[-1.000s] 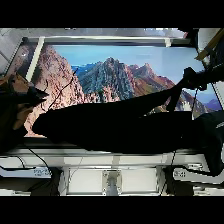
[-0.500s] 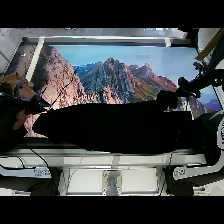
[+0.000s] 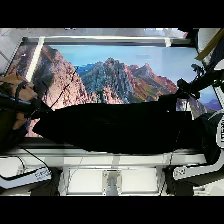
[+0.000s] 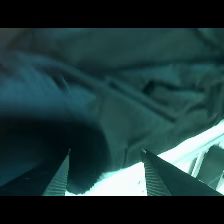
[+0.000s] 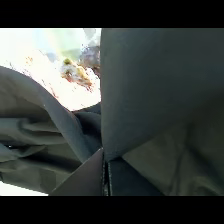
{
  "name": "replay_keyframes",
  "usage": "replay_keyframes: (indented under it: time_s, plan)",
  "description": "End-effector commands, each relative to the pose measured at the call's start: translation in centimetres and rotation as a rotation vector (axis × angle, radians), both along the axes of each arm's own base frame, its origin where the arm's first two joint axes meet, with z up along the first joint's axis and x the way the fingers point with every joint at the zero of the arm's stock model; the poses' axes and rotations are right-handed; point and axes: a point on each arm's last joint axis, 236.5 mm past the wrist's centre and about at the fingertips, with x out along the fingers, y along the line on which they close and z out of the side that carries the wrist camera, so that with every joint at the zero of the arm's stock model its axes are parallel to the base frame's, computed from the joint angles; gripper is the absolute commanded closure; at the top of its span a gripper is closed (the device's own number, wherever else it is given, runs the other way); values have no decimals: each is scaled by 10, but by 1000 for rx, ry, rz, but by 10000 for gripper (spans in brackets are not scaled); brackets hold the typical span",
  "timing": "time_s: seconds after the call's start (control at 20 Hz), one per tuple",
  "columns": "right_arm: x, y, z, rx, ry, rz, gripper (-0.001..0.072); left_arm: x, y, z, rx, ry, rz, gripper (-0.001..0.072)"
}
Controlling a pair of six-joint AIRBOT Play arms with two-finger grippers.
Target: Fold the clothes and pants, and hang the long-sleeved shirts on hangers.
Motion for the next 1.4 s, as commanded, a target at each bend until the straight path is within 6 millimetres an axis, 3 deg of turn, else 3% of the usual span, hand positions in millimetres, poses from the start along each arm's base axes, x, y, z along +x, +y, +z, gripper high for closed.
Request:
replay_keyframes:
  time_s: [0.0,0.1,0.3,0.35,0.4,0.45,0.6,0.65,0.7,0.8,0.9,1.0,1.15,1.25,1.3,1.35]
  plan:
    - [0,0,0,-2,-11,30,706,-40,-3,-9,65,64,-29,176]
    - [0,0,0,-2,-14,36,706,-60,-12,-26,73,81,-5,177]
    - [0,0,0,-2,-14,37,705,-60,-11,-65,135,32,112,183]
    - [0,0,0,-2,-14,37,705,-56,-8,-68,149,18,128,267]
    - [-1,0,0,-2,-13,37,706,-51,-4,-69,162,12,157,549]
    - [-1,0,0,-1,-12,38,706,-47,-1,-70,174,1,175,689]
    - [-8,2,0,7,11,60,706,-45,10,-65,230,-23,206,689]
    - [-10,2,1,9,10,79,706,-51,23,-65,301,-11,199,689]
    - [-11,3,1,10,11,87,705,-67,44,-65,405,36,185,690]
    - [-12,-1,-1,-5,17,86,706,-118,91,-60,635,205,103,690]
    - [-14,-8,-4,-34,29,83,706,-161,116,-51,752,357,18,690]
    - [-18,-18,-8,-76,45,82,706,-183,125,-45,793,450,-18,690]
    - [-21,-27,-11,-118,61,81,706,-181,120,-46,770,446,-15,689]
    - [-21,-27,-11,-119,61,82,705,-178,113,-47,740,433,-3,682]
    - [-21,-27,-11,-118,61,81,705,-173,109,-47,725,419,8,521]
    - [-21,-27,-10,-118,60,82,705,-165,106,-43,708,389,22,154]
